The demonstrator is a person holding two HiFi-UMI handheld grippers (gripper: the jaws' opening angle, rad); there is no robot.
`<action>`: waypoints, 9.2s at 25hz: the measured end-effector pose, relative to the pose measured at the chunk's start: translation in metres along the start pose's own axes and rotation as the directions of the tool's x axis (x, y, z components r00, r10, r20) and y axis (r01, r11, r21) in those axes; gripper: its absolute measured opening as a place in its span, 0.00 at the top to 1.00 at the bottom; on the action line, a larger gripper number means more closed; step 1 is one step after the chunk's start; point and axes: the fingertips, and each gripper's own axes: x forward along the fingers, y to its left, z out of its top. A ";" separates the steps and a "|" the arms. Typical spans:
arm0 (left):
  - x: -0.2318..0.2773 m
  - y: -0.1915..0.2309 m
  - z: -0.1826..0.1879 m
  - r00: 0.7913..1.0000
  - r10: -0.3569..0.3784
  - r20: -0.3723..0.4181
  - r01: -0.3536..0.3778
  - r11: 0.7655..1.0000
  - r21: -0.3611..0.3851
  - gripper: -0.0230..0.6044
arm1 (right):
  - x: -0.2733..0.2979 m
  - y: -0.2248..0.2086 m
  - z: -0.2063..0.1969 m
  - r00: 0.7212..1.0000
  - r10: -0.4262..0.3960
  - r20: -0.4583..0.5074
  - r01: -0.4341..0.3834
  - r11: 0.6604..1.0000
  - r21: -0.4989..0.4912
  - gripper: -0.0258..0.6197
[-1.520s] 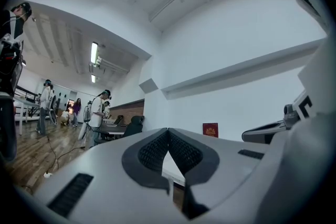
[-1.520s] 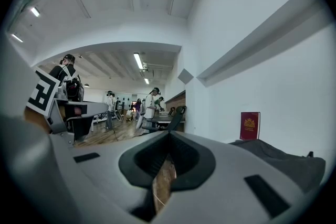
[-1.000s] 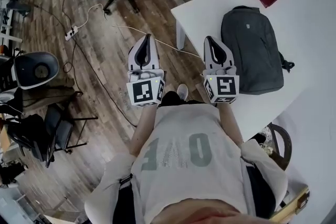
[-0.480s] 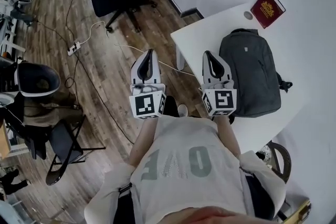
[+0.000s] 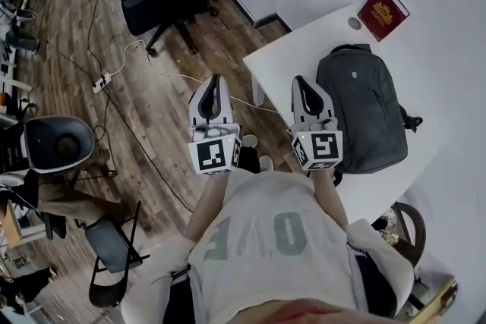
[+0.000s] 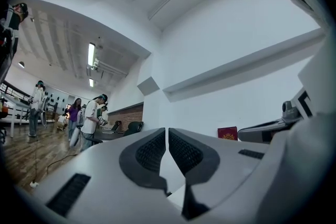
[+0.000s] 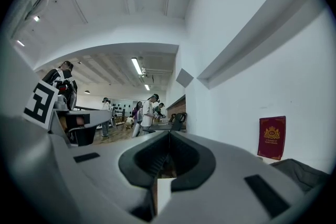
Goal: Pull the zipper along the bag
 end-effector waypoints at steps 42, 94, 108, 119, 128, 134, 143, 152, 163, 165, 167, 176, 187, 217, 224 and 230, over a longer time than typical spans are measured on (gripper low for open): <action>0.114 -0.257 -0.029 0.299 -0.952 0.060 0.952 0.293 -0.092 0.40 | -0.224 -0.104 0.001 0.228 -0.973 -0.027 0.974 0.228 -0.003 0.40; 0.093 -0.297 -0.289 -0.433 -0.449 -0.782 0.695 -0.719 0.028 0.36 | -0.256 -0.083 -0.188 0.279 -0.754 -0.595 0.943 0.332 0.022 0.40; 0.070 -0.286 -0.286 -0.427 -0.423 -0.799 0.782 -0.617 -0.092 0.36 | -0.277 -0.116 -0.199 0.376 -0.691 -0.617 0.869 0.494 -0.025 0.40; -0.012 -0.254 -0.268 -0.453 -0.408 -0.792 0.799 -0.580 -0.158 0.36 | -0.320 -0.180 -0.190 0.285 -0.757 -0.588 0.865 0.467 -0.183 0.40; -0.058 -0.275 -0.253 -0.445 -0.485 -0.753 0.858 -0.472 -0.203 0.36 | -0.327 -0.247 -0.184 0.368 -0.725 -0.582 0.727 0.615 -0.307 0.40; -0.086 -0.293 -0.245 -0.426 -0.540 -0.726 0.888 -0.403 -0.222 0.36 | -0.323 -0.285 -0.183 0.394 -0.708 -0.586 0.667 0.659 -0.347 0.40; -0.079 -0.303 -0.223 -0.404 -0.632 -0.661 0.911 -0.343 -0.229 0.36 | -0.332 -0.291 -0.174 0.415 -0.713 -0.565 0.677 0.657 -0.332 0.40; 0.031 -0.261 -0.229 -0.200 -0.457 -0.867 0.812 -0.572 0.114 0.36 | -0.300 -0.179 -0.157 0.570 -0.640 -0.515 0.741 0.672 -0.014 0.40; 0.066 -0.267 -0.260 -0.258 -0.281 -0.925 0.721 -0.693 0.010 0.36 | -0.204 -0.101 -0.191 0.633 -0.513 -0.580 0.668 0.740 0.074 0.40; 0.066 -0.266 -0.263 -0.285 -0.259 -0.923 0.731 -0.681 -0.035 0.36 | -0.192 -0.094 -0.198 0.642 -0.484 -0.595 0.659 0.745 0.106 0.40; 0.065 -0.264 -0.265 -0.304 -0.246 -0.920 0.738 -0.672 -0.064 0.36 | -0.185 -0.088 -0.205 0.647 -0.462 -0.606 0.662 0.736 0.146 0.40; 0.064 -0.265 -0.268 -0.334 -0.239 -0.912 0.755 -0.647 -0.107 0.36 | -0.165 -0.096 -0.213 0.643 -0.471 -0.604 0.681 0.712 0.169 0.40; 0.034 -0.262 -0.266 -0.376 -0.265 -0.888 0.784 -0.602 -0.152 0.38 | -0.180 -0.109 -0.223 0.639 -0.412 -0.650 0.630 0.765 0.134 0.40; -0.127 -0.360 -0.240 -0.383 -0.456 -0.803 0.872 -0.465 -0.152 0.61 | -0.308 -0.207 -0.209 0.571 -0.420 -0.705 0.513 0.853 -0.093 0.40; -0.137 -0.379 -0.238 -0.352 -0.484 -0.801 0.896 -0.422 -0.139 0.61 | -0.321 -0.221 -0.206 0.592 -0.424 -0.685 0.489 0.865 -0.113 0.40; -0.135 -0.379 -0.237 -0.332 -0.514 -0.791 0.901 -0.422 -0.104 0.61 | -0.342 -0.230 -0.187 0.583 -0.457 -0.671 0.370 0.885 -0.281 0.40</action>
